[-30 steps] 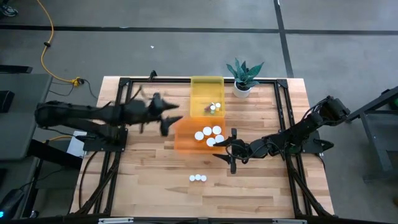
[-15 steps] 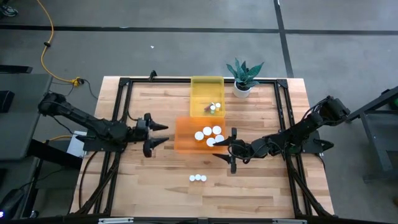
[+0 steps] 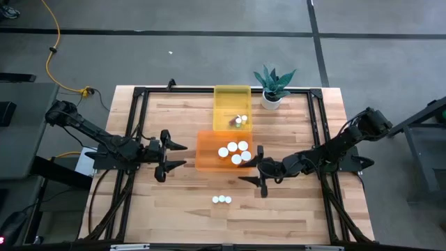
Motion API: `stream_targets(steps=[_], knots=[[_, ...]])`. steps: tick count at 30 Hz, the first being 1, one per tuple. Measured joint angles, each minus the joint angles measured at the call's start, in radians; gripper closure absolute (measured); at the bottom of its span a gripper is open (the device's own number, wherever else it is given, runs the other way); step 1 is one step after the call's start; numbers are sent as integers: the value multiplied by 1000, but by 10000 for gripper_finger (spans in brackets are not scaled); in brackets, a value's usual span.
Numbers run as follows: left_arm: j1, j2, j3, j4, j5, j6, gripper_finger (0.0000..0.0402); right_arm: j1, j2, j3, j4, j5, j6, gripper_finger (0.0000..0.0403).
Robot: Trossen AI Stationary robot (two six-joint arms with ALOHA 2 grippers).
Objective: Pick and place medicine bottles into bin by pill shape (circle, oval)
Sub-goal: Put the small pink pill bottle into the yellow bin
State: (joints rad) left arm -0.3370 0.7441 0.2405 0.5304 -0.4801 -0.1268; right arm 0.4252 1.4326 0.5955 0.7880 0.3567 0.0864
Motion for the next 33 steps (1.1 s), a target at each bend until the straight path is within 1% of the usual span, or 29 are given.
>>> stream_targets(steps=[2,4,7,11,14,19,23,26,30,33], knots=[[0,0,0,0,0,0,155,7,11,20,-2,-40,72,221],[0,0,0,0,-1,7,155,31,34,57,-61,-52,129,221],[2,0,0,0,-4,19,155,83,84,175,-303,-28,193,221],[2,0,0,0,-5,18,155,142,191,385,-698,78,274,221],[2,0,0,-2,-5,15,155,168,287,511,-848,142,302,221],[2,0,0,-2,-6,0,155,195,415,647,-936,155,309,221],[2,0,0,-2,-6,-4,155,199,459,715,-1023,157,383,221],[2,0,0,-3,-6,-1,155,199,479,722,-1037,159,430,221],[2,0,0,-4,-6,-2,155,197,485,716,-1040,159,452,221],[2,0,0,-5,-6,-4,155,188,485,716,-1046,138,456,214]])
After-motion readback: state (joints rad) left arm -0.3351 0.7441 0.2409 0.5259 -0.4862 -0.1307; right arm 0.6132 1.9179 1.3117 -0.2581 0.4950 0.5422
